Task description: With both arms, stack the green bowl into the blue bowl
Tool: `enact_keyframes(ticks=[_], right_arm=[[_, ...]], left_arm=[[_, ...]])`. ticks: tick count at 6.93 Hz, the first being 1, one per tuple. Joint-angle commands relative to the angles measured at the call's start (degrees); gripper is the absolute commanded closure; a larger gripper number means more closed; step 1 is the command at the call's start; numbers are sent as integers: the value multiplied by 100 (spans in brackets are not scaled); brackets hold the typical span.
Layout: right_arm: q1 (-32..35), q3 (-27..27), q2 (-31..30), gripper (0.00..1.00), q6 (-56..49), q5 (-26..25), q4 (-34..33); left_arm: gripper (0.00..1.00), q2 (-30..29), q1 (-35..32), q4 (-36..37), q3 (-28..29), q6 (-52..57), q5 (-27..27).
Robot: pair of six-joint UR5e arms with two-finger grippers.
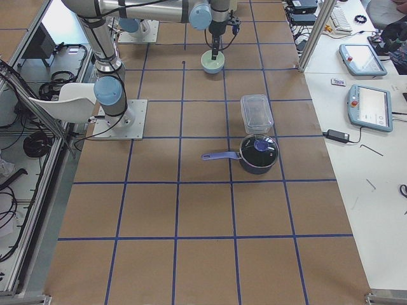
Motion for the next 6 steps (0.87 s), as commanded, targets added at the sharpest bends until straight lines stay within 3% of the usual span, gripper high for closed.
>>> enact_keyframes(ticks=[1,6], right_arm=[[-178,197,-428,0,-320,15,361],[-546,118,-754,0,-663,-117,750]], left_arm=[[0,9,0,1,-12,0,-8],[0,18,0,10,-30,9,-8]])
